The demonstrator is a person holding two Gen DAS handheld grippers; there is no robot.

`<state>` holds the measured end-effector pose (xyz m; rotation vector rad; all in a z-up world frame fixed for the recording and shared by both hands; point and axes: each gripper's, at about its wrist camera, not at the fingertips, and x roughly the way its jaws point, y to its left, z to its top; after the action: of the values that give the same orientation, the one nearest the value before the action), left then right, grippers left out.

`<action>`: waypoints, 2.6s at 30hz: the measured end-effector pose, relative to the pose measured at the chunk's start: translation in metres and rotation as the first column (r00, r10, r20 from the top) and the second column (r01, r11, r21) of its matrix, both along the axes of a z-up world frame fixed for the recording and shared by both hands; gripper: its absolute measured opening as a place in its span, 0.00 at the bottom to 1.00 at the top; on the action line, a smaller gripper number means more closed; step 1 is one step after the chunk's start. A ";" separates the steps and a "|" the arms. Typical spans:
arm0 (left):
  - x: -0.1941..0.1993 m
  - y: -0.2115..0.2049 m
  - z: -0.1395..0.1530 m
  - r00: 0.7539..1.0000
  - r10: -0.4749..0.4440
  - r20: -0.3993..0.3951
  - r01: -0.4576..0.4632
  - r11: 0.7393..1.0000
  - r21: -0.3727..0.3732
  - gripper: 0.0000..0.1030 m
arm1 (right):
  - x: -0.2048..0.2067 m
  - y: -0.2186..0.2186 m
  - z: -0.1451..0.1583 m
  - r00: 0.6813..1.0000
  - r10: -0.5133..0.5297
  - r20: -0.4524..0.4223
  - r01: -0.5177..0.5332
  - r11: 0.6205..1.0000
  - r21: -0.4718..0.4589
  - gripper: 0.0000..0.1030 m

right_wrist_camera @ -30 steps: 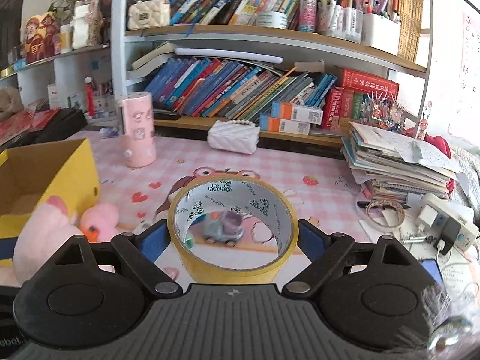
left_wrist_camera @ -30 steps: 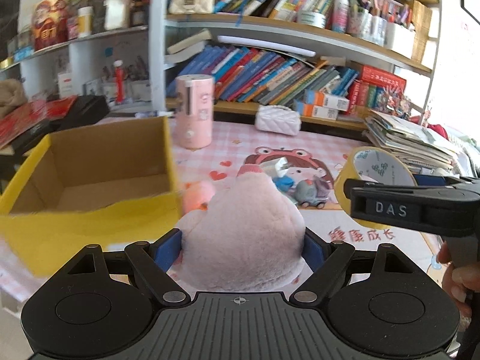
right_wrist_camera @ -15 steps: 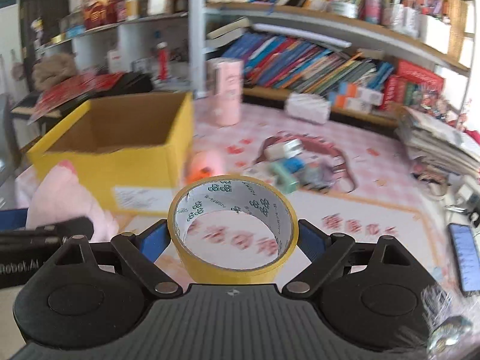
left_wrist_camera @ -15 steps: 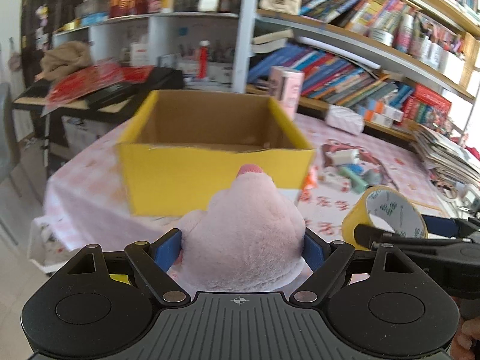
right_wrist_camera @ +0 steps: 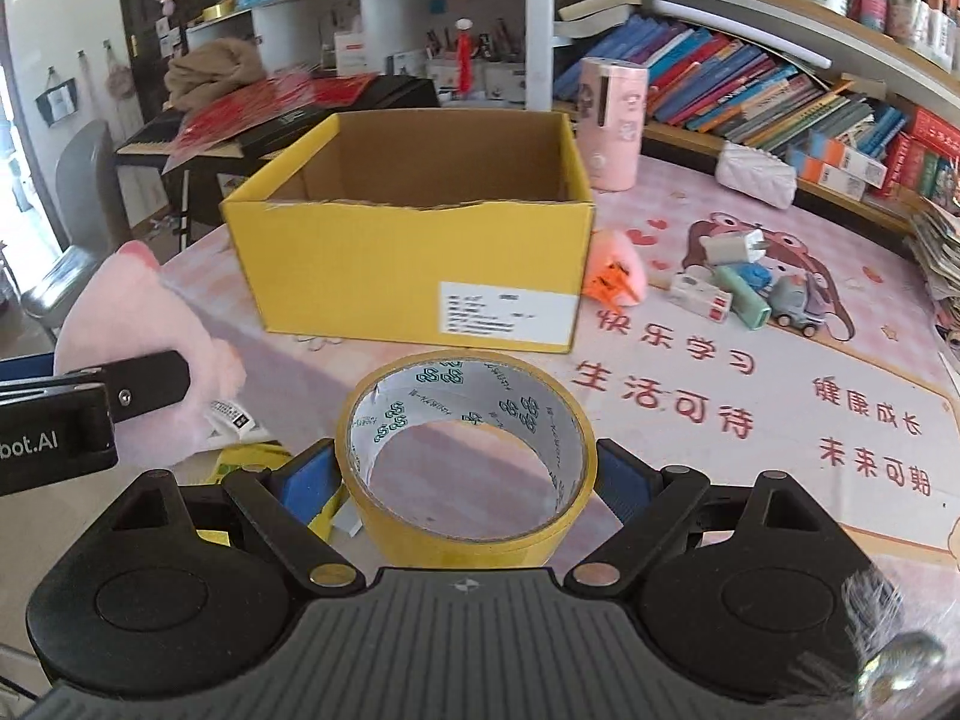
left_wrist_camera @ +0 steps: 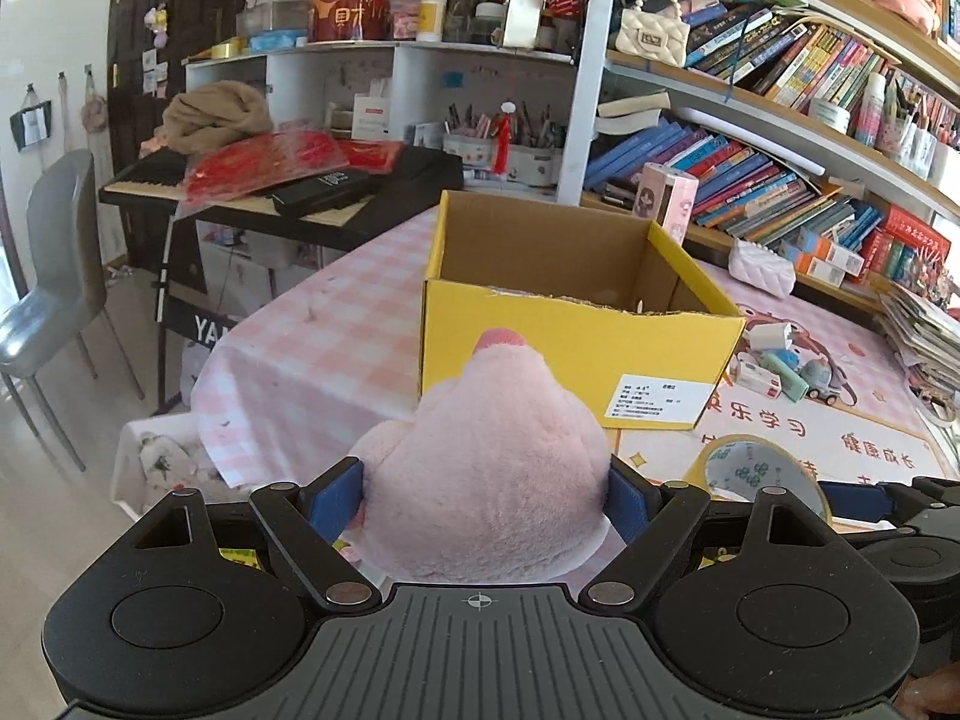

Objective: Organize objects
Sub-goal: 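Carry the pig in left tool while right tool carries the roll over the box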

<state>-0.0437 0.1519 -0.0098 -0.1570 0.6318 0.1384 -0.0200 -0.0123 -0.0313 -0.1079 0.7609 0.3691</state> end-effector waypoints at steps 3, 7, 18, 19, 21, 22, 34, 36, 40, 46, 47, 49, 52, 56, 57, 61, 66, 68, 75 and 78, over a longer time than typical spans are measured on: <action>-0.001 0.002 0.001 1.000 -0.006 0.012 0.006 1.000 0.000 0.81 | -0.001 0.004 0.001 1.000 0.001 0.002 -0.001 1.000 -0.003 0.86; -0.002 0.006 0.002 1.000 -0.009 0.020 0.009 1.000 -0.004 0.81 | -0.001 0.006 0.002 1.000 0.000 0.005 0.000 1.000 -0.007 0.86; -0.001 0.010 0.004 0.999 -0.024 0.037 0.025 1.000 -0.001 0.81 | -0.001 0.010 0.006 1.000 -0.008 0.016 0.008 1.000 -0.013 0.86; -0.001 0.010 0.004 0.999 -0.026 0.039 0.026 1.000 0.000 0.81 | 0.000 0.010 0.006 1.000 -0.009 0.016 0.009 1.000 -0.013 0.86; -0.001 0.010 0.005 0.999 -0.028 0.043 0.028 1.000 0.003 0.81 | 0.001 0.011 0.007 1.000 -0.012 0.018 0.012 1.000 -0.013 0.86; -0.001 0.010 0.005 0.999 -0.029 0.046 0.029 1.000 0.006 0.81 | 0.002 0.011 0.008 1.000 -0.013 0.020 0.013 1.000 -0.012 0.86; 0.014 0.009 0.029 0.986 -0.058 0.155 0.052 0.998 0.043 0.82 | 0.021 0.007 0.031 0.991 -0.072 0.116 0.070 0.997 0.017 0.86; 0.021 0.009 0.035 0.984 -0.057 0.168 0.050 0.998 0.043 0.82 | 0.026 0.008 0.039 0.986 -0.072 0.150 0.068 0.997 0.027 0.86; 0.038 0.010 0.044 0.980 -0.049 0.195 0.041 0.998 0.046 0.82 | 0.039 0.011 0.057 0.970 -0.059 0.237 0.052 0.998 0.036 0.86; 0.073 0.010 0.049 0.977 -0.025 0.212 0.014 0.998 0.055 0.82 | 0.077 0.017 0.075 0.944 -0.026 0.329 0.019 1.000 0.025 0.86; 0.080 0.010 0.049 0.977 -0.021 0.211 0.009 0.998 0.054 0.82 | 0.086 0.017 0.076 0.943 -0.020 0.332 0.012 1.000 0.024 0.86; 0.092 0.008 0.049 0.978 -0.010 0.206 -0.002 0.998 0.058 0.82 | 0.101 0.019 0.075 0.942 -0.005 0.334 -0.001 1.000 0.019 0.86; 0.110 0.006 0.049 0.980 0.006 0.201 -0.018 0.998 0.060 0.82 | 0.126 0.021 0.071 0.946 0.009 0.323 -0.012 1.000 0.009 0.86; 0.133 0.004 0.048 0.982 0.031 0.187 -0.045 0.996 0.072 0.82 | 0.155 0.024 0.061 0.953 0.050 0.299 -0.048 0.999 -0.013 0.86; 0.138 0.004 0.046 0.983 0.035 0.181 -0.050 0.996 0.075 0.82 | 0.161 0.025 0.059 0.954 0.060 0.292 -0.058 0.998 -0.018 0.86; 0.160 0.001 0.039 0.989 0.055 0.136 -0.067 0.994 0.085 0.82 | 0.184 0.032 0.044 0.956 0.135 0.262 -0.122 0.990 -0.067 0.86; 0.182 -0.003 0.029 0.994 0.069 0.081 -0.077 0.992 0.097 0.82 | 0.207 0.043 0.023 0.952 0.233 0.200 -0.211 0.970 -0.124 0.86; 0.189 -0.005 0.025 0.995 0.070 0.064 -0.077 0.992 0.104 0.82 | 0.212 0.046 0.016 0.946 0.270 0.182 -0.247 0.959 -0.138 0.86; 0.212 -0.012 0.012 0.997 0.072 0.001 -0.071 0.990 0.118 0.82 | 0.230 0.048 0.000 0.933 0.339 0.123 -0.316 0.933 -0.170 0.86; 0.220 -0.015 0.006 0.997 0.070 -0.024 -0.067 0.990 0.123 0.82 | 0.236 0.046 -0.001 0.926 0.361 0.113 -0.342 0.927 -0.155 0.86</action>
<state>0.1758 0.1366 -0.0042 -0.0588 0.6442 0.2452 0.2162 0.0332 -0.0324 -0.3969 0.6256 0.6467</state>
